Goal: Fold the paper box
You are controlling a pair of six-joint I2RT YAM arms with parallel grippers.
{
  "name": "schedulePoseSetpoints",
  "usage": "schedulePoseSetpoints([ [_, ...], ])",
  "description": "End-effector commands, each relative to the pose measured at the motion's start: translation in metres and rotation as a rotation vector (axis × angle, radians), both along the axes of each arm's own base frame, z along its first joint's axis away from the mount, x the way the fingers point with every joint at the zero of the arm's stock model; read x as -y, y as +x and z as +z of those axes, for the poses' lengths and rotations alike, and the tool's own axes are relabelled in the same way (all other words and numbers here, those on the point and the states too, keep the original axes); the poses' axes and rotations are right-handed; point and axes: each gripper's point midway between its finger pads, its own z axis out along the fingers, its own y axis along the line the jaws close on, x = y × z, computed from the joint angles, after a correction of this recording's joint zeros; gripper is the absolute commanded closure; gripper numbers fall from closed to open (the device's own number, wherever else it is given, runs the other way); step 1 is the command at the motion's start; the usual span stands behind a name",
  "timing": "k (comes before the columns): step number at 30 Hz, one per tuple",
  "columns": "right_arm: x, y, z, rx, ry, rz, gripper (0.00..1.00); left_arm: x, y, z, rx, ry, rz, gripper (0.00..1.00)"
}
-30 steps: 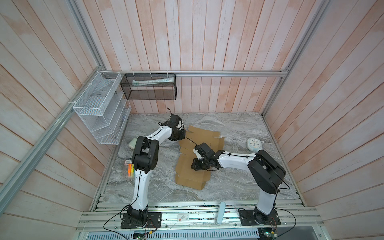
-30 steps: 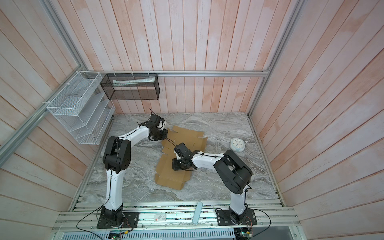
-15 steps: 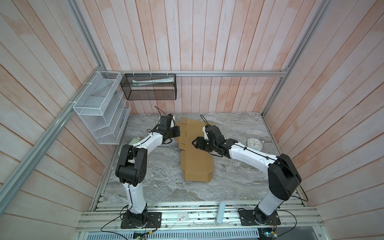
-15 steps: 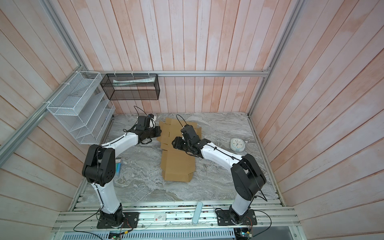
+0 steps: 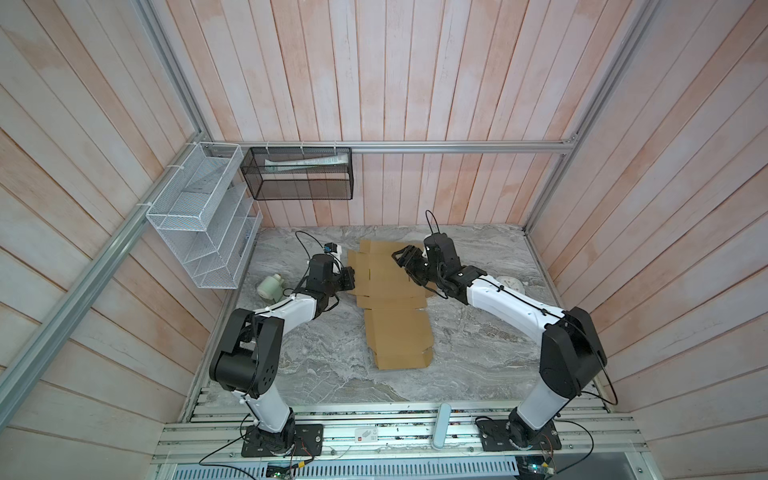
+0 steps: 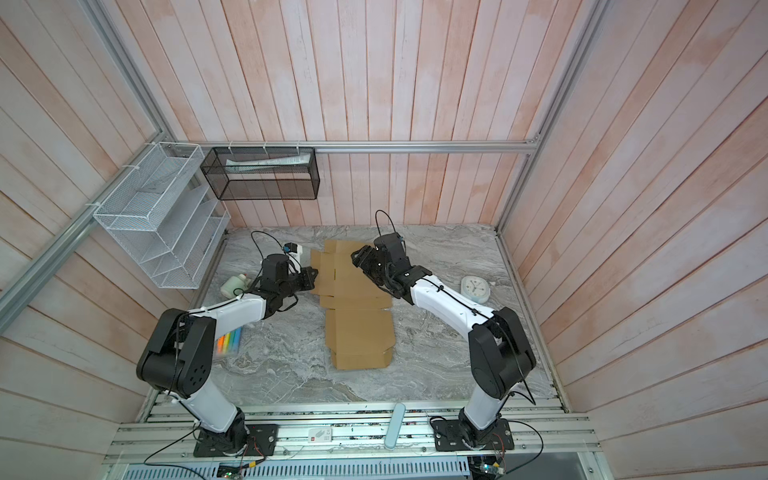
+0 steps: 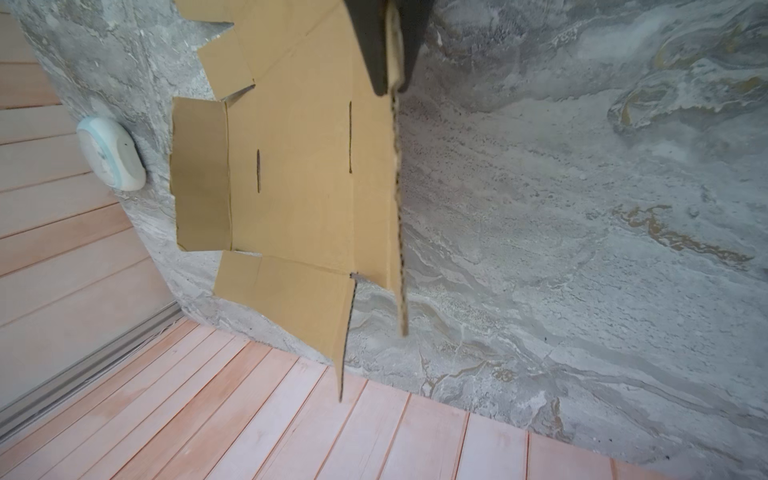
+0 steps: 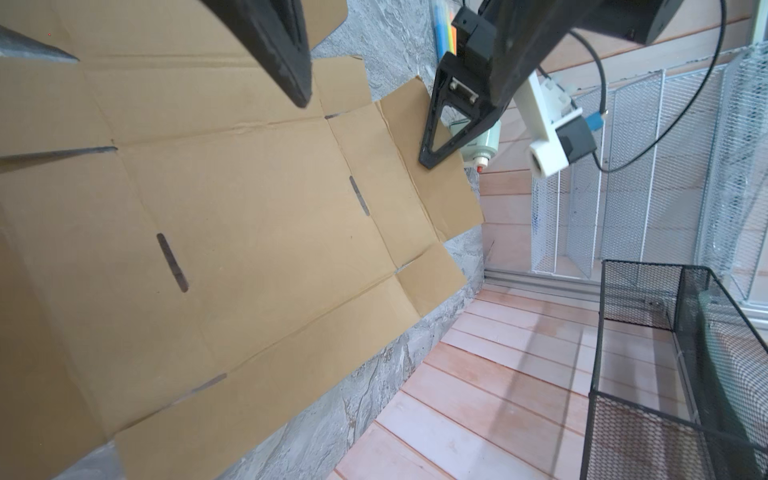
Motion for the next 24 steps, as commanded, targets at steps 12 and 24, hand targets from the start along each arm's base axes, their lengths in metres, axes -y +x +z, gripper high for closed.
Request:
schedulePoseSetpoints([
  [12, -0.008, 0.043, 0.001, -0.096, 0.203, -0.081, 0.27, -0.011, -0.030, 0.043, 0.289, -0.022, 0.025, 1.00],
  [24, -0.005, 0.054, 0.003, -0.176, 0.290, -0.129, 0.27, -0.010, -0.055, 0.054, 0.441, -0.002, -0.006, 1.00],
])
